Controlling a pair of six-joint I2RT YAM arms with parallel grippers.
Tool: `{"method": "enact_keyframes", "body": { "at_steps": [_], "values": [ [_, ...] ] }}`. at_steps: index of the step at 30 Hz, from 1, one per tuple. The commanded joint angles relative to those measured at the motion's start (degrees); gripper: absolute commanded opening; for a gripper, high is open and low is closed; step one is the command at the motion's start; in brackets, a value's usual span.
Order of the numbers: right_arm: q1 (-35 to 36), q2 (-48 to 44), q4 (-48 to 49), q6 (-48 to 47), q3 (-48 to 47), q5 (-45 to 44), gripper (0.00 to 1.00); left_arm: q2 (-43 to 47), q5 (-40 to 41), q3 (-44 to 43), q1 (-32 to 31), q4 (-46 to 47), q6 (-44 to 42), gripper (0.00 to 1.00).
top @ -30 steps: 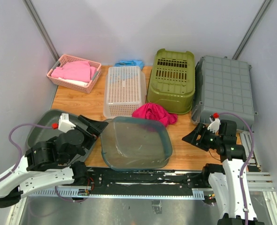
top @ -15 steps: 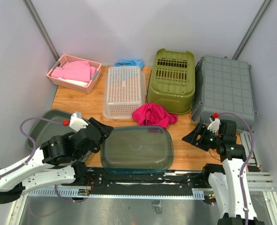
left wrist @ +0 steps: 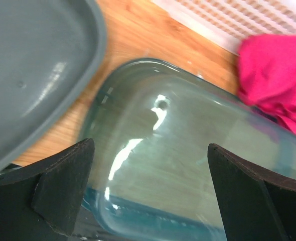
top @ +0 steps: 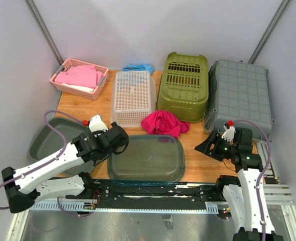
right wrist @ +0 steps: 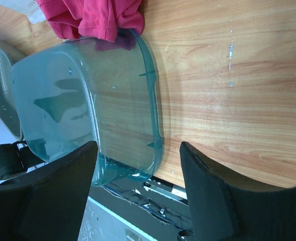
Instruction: Turn the large container upside down
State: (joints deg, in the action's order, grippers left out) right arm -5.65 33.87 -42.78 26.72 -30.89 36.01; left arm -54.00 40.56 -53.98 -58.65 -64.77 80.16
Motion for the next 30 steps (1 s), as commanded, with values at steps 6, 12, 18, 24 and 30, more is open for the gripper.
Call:
{"method": "enact_keyframes", "body": {
  "at_steps": [6,12,18,24,30],
  "values": [
    [1.2,-0.1,-0.1,-0.8,-0.3,-0.1,0.69,-0.4,-20.5,9.6,17.4,20.1,-27.4,0.99],
    [1.2,0.6,0.3,-0.1,-0.2,-0.5,0.69,-2.1,-33.8,11.6,18.6,28.8,-31.2,0.99],
    [1.2,0.8,0.1,0.6,-0.5,-2.6,0.69,-1.3,-47.6,16.3,18.5,40.4,-28.1,0.99],
    [1.2,0.8,-1.0,0.6,-1.4,-3.9,0.69,-4.4,-52.1,20.4,17.2,52.1,-24.9,0.99],
    [1.2,0.0,-2.9,0.7,-4.0,-8.4,0.69,-14.2,-52.9,14.7,12.8,57.4,-26.2,0.99]
  ]
}}
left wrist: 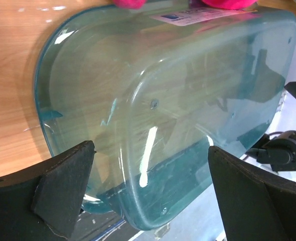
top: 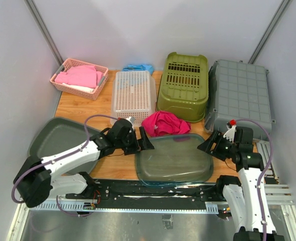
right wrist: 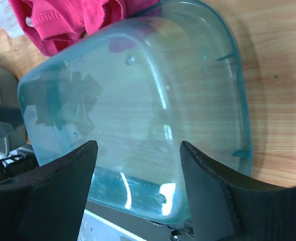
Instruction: Turn the large container upside down
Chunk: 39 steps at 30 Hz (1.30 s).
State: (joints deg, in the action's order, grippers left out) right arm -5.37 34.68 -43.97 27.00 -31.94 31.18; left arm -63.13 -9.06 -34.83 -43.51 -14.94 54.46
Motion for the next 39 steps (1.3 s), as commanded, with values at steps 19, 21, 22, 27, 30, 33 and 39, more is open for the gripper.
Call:
{"method": "enact_keyframes", "body": {
  "at_steps": [19,21,22,27,30,33,39],
  "values": [
    [0.9,-2.5,-5.9,2.3,-11.3,-10.7,0.67,-20.1,-8.9,-14.9,-2.8,9.9,-6.5,0.99],
    [0.9,-1.9,-5.9,2.2,-12.6,-12.4,0.67,-22.3,-10.3,-16.6,-3.3,10.7,-6.9,0.99],
    [0.9,-1.7,-6.2,2.3,-13.3,-13.2,0.67,-23.3,-10.7,-17.7,-3.8,10.8,-7.2,0.99],
    [0.9,-2.3,-6.9,2.6,-15.9,-16.9,0.67,-28.5,-12.0,-23.4,-6.8,10.5,-8.8,0.99],
    [0.9,-2.5,-7.4,2.6,-17.0,-18.8,0.67,-32.0,-12.9,-26.1,-8.1,11.4,-8.4,0.99],
    [0.9,-2.4,-7.9,2.5,-18.0,-20.2,0.67,-35.0,-13.6,-29.7,-9.7,12.5,-8.2,0.99],
    [0.9,-2.6,-8.1,2.4,-19.2,-22.1,0.67,-42.1,-13.9,-38.6,-14.5,12.4,-9.6,0.99]
  ]
}}
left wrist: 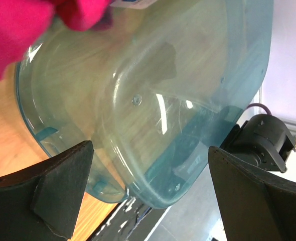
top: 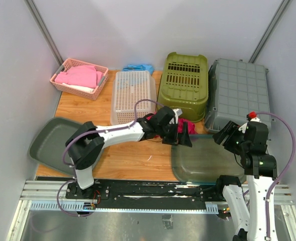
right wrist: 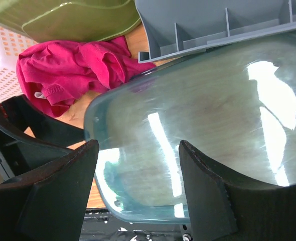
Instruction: Turn the large container upside down
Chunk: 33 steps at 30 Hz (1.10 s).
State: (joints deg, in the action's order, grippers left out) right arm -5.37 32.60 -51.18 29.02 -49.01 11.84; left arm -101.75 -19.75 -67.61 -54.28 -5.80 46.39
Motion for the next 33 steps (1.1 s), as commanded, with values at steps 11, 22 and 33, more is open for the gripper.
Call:
{"method": "enact_keyframes", "body": {
  "at_steps": [11,22,33],
  "values": [
    [0.9,-0.8,-1.8,-2.6,-4.8,-8.4,0.69,12.2,15.3,-6.0,-3.4,-20.9,-14.9,0.99],
    [0.9,1.5,3.9,-1.7,-1.1,-3.1,0.69,36.0,39.0,14.2,26.3,-43.5,-9.9,0.97],
    [0.9,2.3,5.4,-1.9,-0.3,-0.6,0.68,29.7,36.0,19.8,36.1,-36.2,-9.7,0.82]
  ]
}}
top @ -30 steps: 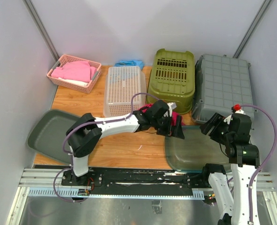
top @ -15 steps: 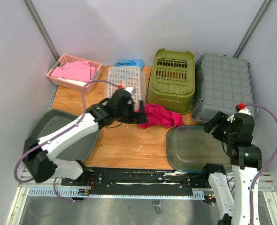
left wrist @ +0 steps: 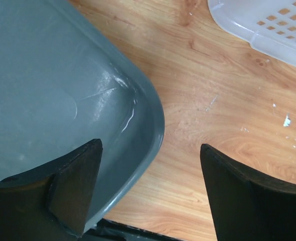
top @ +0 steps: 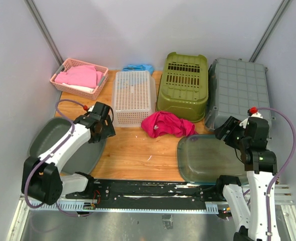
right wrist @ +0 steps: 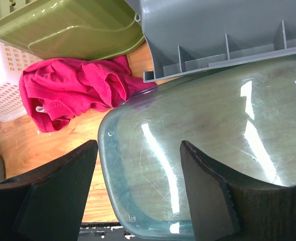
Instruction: Turn the large container upside down
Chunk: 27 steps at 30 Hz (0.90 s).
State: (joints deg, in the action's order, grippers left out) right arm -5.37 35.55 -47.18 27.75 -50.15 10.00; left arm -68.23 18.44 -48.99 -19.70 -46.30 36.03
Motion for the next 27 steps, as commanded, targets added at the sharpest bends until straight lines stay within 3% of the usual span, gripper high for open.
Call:
{"method": "enact_keyframes", "body": {
  "at_steps": [1,4,7,12,15,18,23,27],
  "values": [
    [0.9,-0.7,1.4,-0.6,1.0,1.2,0.69,-4.3,-4.1,1.6,1.6,5.5,1.2,0.79],
    [0.9,-1.0,1.3,-0.7,1.2,1.2,0.69,-4.1,-12.7,3.9,0.5,10.9,3.4,0.73],
    [0.9,-0.7,1.4,-0.5,1.2,1.2,0.68,-3.8,-13.7,2.7,-6.3,14.1,7.8,0.73],
    [0.9,0.0,2.7,0.0,1.6,2.1,0.68,-3.9,-23.0,-1.3,-17.1,26.5,9.7,0.85],
    [0.9,0.4,2.6,0.0,1.5,2.6,0.68,-3.9,-26.0,-3.5,-18.2,27.1,7.8,0.94],
    [0.9,0.1,2.5,-0.1,1.6,2.7,0.68,-1.4,-23.4,-4.4,-18.2,23.0,4.9,0.99],
    [0.9,0.1,3.2,0.5,2.6,3.8,0.68,-0.2,-13.7,-3.2,-20.1,11.3,-0.5,0.99],
    [0.9,0.6,4.3,1.3,3.3,5.1,0.68,-1.0,-13.1,1.5,-25.2,11.8,0.7,0.93]
  ]
}}
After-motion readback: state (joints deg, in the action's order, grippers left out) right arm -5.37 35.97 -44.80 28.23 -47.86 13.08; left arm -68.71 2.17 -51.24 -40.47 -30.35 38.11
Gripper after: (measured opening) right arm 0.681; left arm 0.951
